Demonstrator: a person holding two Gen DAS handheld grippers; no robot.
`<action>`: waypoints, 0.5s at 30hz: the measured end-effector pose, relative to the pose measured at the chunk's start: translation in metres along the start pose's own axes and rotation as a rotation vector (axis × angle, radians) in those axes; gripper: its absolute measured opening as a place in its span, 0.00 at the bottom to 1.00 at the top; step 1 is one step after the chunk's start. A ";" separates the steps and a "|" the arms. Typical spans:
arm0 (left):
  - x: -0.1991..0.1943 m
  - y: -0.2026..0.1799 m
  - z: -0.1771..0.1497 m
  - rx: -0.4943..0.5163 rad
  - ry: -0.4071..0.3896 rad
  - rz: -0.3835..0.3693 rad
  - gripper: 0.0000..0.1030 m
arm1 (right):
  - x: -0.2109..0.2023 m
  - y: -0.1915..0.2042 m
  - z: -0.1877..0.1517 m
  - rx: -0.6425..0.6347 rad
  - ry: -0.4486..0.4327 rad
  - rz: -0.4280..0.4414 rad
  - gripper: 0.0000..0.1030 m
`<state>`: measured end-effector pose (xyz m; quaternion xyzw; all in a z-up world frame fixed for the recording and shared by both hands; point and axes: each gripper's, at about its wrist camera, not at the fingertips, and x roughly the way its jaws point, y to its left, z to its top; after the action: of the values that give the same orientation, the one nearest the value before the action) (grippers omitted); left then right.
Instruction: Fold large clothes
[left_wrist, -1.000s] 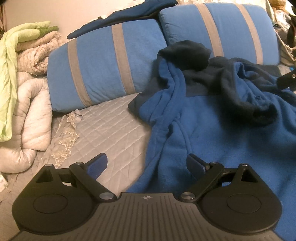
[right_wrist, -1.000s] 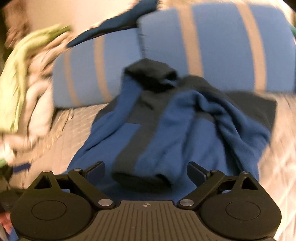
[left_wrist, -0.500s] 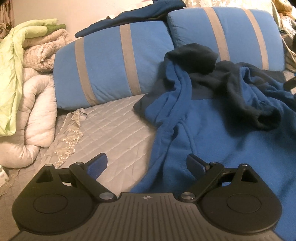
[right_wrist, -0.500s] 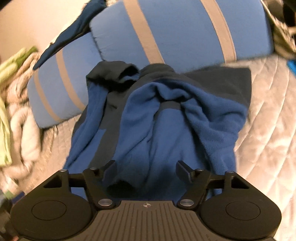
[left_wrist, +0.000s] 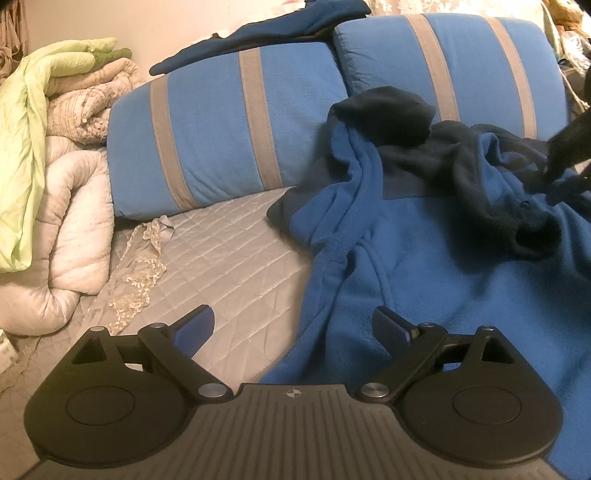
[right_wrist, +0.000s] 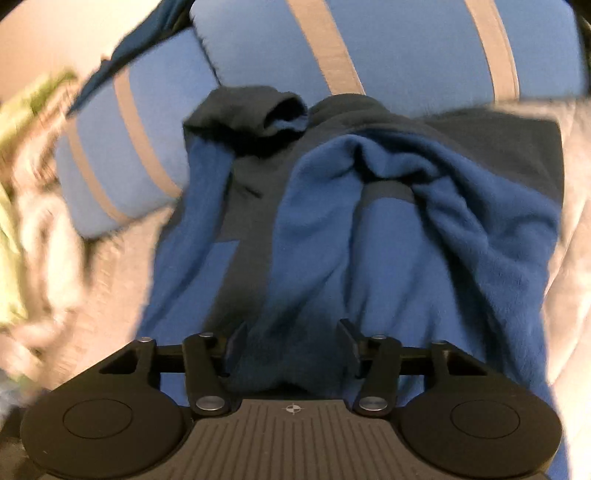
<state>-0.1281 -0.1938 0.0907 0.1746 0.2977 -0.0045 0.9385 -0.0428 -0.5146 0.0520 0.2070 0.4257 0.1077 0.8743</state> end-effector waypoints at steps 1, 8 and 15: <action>0.000 0.000 0.000 0.000 0.000 0.000 0.92 | 0.006 0.005 0.001 -0.033 0.007 -0.042 0.44; 0.000 0.000 0.001 0.000 0.000 0.000 0.92 | 0.026 0.012 -0.005 -0.137 0.058 -0.103 0.09; 0.000 0.000 0.000 -0.007 -0.001 -0.006 0.92 | -0.022 -0.022 -0.016 0.075 0.030 -0.086 0.07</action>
<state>-0.1275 -0.1934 0.0909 0.1706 0.2976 -0.0066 0.9393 -0.0683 -0.5381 0.0482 0.2194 0.4512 0.0571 0.8631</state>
